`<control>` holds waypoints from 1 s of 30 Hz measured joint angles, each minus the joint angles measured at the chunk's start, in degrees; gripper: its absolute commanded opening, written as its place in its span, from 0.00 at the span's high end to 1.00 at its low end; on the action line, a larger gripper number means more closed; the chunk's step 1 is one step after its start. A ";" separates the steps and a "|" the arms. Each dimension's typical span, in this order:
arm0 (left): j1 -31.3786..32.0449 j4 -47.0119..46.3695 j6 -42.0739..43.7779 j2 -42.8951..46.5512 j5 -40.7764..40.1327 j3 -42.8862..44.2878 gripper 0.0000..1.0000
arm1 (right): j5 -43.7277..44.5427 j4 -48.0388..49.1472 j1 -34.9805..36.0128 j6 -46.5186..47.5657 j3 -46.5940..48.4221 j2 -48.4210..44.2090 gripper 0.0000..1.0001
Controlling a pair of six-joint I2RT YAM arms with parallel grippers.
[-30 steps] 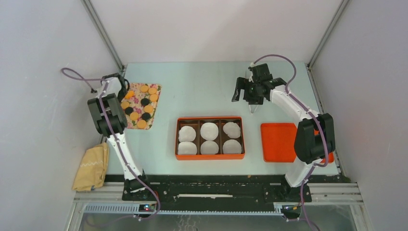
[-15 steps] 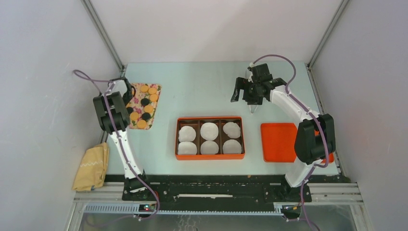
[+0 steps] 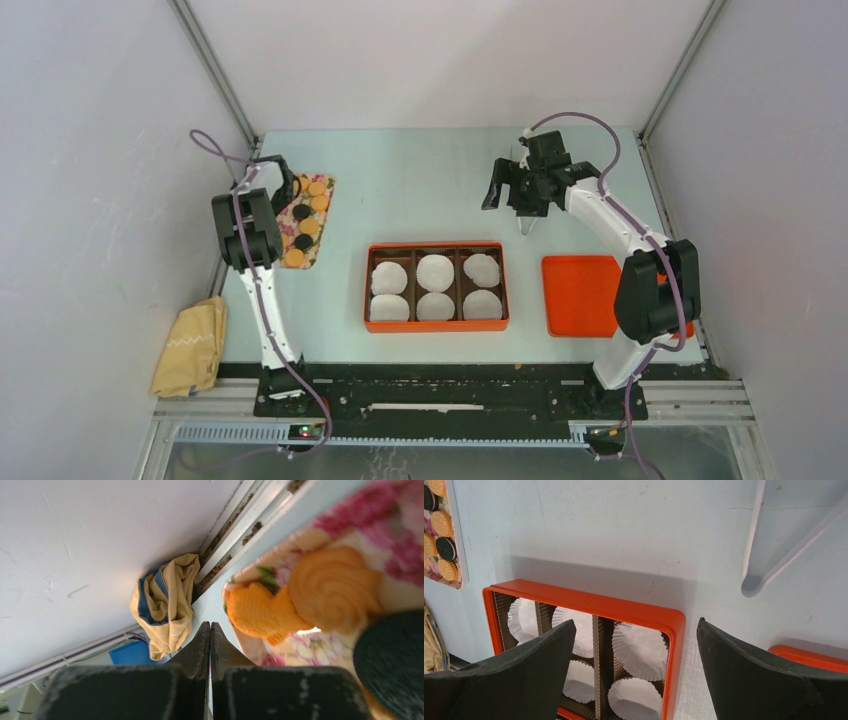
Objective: Pack the cookies
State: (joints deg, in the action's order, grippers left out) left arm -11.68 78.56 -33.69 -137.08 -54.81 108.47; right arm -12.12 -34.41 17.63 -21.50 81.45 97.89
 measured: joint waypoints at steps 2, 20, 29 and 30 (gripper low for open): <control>1.49 0.55 1.07 -0.09 -0.31 0.09 1.00 | 0.00 0.00 -0.02 -0.09 -0.04 -0.02 0.00; 6.75 -14.75 8.33 9.01 32.79 -4.66 1.00 | -0.15 0.02 -0.68 -0.52 -0.20 -3.67 0.00; 7.82 -20.28 8.70 10.21 39.08 -6.49 1.00 | -1.16 0.83 -0.79 -1.03 -0.63 -3.80 0.00; 7.93 -20.74 8.68 10.49 39.91 -6.71 1.00 | -1.38 0.90 -0.79 -1.05 -0.63 -3.80 0.00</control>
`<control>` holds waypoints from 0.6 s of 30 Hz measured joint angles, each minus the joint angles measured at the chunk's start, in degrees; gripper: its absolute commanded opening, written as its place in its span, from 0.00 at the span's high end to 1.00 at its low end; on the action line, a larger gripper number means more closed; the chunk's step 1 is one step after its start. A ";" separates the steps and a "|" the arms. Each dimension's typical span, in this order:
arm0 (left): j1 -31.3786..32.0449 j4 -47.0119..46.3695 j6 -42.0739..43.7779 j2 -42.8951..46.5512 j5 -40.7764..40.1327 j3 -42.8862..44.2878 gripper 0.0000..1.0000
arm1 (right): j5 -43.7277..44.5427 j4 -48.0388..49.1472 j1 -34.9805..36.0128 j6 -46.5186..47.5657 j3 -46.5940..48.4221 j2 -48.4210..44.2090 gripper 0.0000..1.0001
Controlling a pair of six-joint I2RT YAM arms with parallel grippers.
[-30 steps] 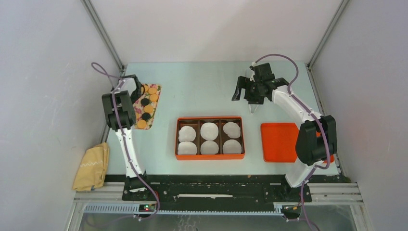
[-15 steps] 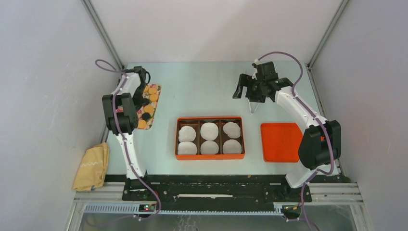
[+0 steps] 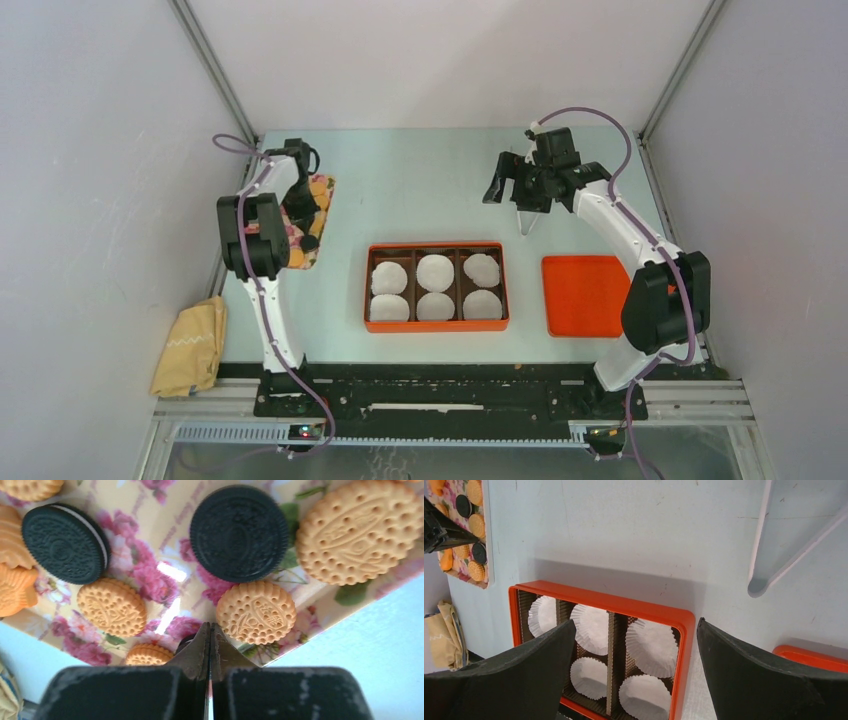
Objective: Pack the cookies
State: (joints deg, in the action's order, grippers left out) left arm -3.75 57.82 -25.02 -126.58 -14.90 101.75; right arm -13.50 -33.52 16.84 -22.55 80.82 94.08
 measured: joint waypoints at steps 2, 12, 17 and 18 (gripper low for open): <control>0.17 -0.81 -0.02 0.13 1.20 0.00 1.00 | -0.37 0.15 0.00 -0.07 0.00 0.00 0.00; 1.05 -3.04 -0.42 0.13 5.55 -0.02 1.00 | -0.81 0.39 -0.26 -0.20 0.00 0.00 0.00; 1.97 -2.82 -0.46 0.13 6.69 0.00 1.00 | -0.81 0.39 -0.37 -0.24 0.00 0.00 0.00; 2.16 -2.80 -0.44 0.13 6.82 0.00 1.00 | -0.81 0.39 -0.42 -0.33 0.00 0.00 0.00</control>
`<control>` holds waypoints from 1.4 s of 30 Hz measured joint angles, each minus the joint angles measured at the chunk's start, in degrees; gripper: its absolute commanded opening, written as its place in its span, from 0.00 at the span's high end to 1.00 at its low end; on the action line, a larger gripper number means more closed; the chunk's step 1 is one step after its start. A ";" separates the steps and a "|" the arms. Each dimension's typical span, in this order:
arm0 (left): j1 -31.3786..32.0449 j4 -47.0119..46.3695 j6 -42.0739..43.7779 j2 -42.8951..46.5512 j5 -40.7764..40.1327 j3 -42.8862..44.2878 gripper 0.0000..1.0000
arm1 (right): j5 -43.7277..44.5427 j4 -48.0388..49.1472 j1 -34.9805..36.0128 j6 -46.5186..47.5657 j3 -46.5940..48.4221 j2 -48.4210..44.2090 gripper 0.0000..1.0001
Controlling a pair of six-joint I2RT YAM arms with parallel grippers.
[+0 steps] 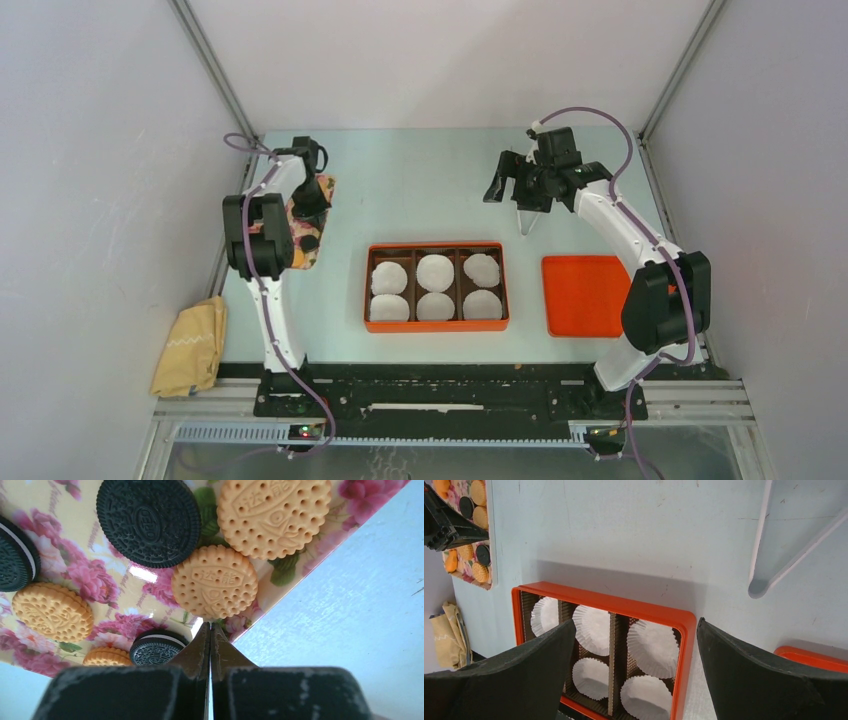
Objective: Pack the cookies
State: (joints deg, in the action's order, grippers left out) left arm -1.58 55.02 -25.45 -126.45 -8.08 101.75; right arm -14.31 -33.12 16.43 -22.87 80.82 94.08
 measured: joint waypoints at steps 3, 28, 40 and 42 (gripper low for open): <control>0.48 0.28 0.04 -0.02 -0.24 0.33 1.00 | 0.00 0.04 -0.20 -0.07 0.00 0.00 0.00; 12.35 4.61 1.86 -14.95 18.88 24.79 1.00 | -1.29 1.05 -2.38 -0.70 -0.55 -0.76 0.00; -5.73 -11.54 -13.84 22.40 11.19 -11.30 1.00 | -2.73 1.25 -2.32 -0.87 -0.70 -1.16 0.00; -11.80 -13.46 -16.57 23.37 10.01 -16.15 1.00 | -3.21 1.33 -2.16 -0.87 -0.90 -1.66 0.00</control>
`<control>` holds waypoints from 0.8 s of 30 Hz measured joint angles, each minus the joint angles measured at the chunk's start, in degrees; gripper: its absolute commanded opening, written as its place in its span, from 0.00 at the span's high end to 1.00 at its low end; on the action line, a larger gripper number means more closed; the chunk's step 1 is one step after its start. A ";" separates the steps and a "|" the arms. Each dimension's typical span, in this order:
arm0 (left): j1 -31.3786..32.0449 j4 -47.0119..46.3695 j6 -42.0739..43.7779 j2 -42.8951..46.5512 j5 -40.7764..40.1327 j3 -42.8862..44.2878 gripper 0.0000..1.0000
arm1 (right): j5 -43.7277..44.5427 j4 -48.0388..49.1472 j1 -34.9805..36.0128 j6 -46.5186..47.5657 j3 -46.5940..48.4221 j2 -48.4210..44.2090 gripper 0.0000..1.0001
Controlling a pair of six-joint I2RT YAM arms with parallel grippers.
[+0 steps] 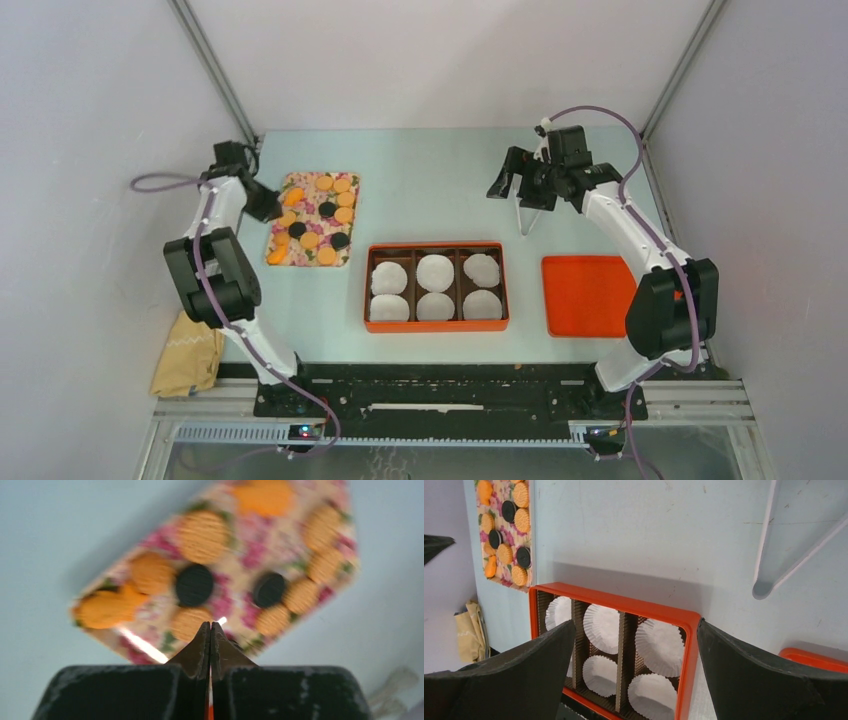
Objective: Pack the cookies
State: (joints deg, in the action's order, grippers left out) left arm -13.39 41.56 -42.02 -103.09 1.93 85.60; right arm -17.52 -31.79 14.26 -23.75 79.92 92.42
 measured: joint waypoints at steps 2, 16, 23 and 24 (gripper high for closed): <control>-2.73 -0.37 -1.84 -0.09 -2.34 -3.28 1.00 | -0.70 -0.02 0.20 0.00 -0.09 -0.55 0.00; -2.80 19.30 -3.23 -15.39 -25.35 17.38 1.00 | -3.56 1.18 1.01 -0.02 -0.26 -1.20 0.00; -2.40 26.01 2.23 -24.11 -28.15 24.35 1.00 | -4.07 1.18 1.14 -0.11 -0.81 -1.20 0.00; -2.14 26.38 3.26 -24.90 -27.54 24.50 1.00 | -4.09 1.22 1.14 -0.15 -0.81 -1.20 0.00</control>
State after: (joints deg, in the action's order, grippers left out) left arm -15.53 67.94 -38.76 -127.98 -25.61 110.10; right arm -21.61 -30.57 15.40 -23.90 79.11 91.22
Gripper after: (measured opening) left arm 0.003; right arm 0.993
